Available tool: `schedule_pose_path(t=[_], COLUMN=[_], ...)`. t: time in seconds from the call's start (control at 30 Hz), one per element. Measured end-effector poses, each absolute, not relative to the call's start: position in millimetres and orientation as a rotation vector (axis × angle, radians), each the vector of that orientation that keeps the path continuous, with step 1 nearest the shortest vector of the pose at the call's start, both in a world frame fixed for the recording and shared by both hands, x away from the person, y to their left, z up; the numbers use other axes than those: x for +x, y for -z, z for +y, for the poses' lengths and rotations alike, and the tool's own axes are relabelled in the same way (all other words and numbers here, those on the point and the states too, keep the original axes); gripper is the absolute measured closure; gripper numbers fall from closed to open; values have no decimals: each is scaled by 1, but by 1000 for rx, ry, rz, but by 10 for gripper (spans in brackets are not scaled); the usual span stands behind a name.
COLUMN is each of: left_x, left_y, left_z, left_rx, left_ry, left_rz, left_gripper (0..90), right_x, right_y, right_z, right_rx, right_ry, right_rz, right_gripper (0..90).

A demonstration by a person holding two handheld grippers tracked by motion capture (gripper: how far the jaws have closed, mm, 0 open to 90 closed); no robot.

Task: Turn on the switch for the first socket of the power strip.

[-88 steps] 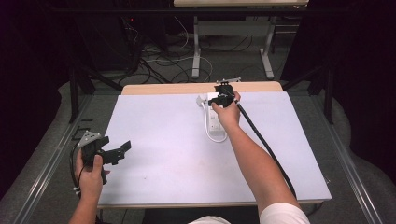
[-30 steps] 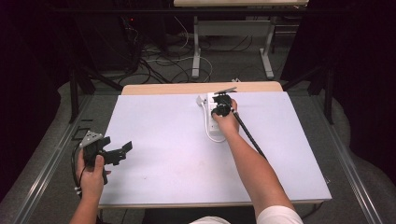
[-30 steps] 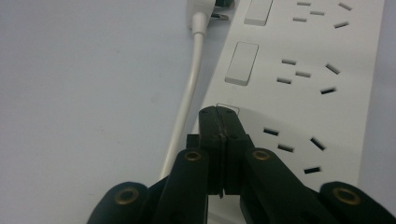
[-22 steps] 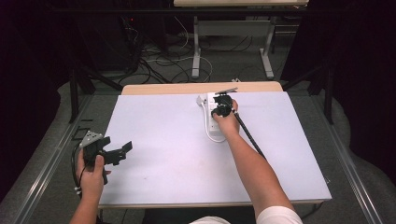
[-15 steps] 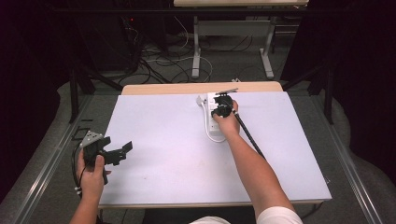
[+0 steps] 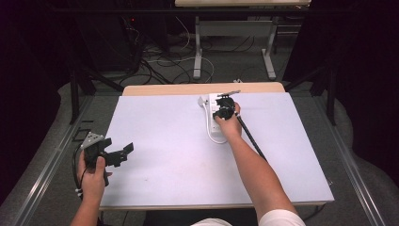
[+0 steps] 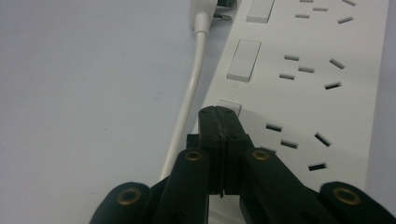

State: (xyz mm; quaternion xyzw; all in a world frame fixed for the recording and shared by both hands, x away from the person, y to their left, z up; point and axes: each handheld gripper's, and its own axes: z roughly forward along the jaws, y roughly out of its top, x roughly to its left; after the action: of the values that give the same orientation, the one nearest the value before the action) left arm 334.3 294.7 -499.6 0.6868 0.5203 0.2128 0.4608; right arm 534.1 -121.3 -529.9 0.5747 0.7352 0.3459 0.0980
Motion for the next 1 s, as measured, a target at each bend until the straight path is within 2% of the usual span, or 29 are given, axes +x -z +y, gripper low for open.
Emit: schedule_pose_path(t=[0.73,1.0], left_x=[335,335], left_y=[500,500], left_z=[295,295], left_rx=[1687,1692], left_ry=[-524,-525], left_rz=[1282,1282], left_gripper=[28,29], right_x=[535,535], right_y=[531,527], right_z=[-125,-128], right_rx=[1744,1743], right_ry=[-1069,-1107], right_rz=[2150,2130], right_gripper=[900,862])
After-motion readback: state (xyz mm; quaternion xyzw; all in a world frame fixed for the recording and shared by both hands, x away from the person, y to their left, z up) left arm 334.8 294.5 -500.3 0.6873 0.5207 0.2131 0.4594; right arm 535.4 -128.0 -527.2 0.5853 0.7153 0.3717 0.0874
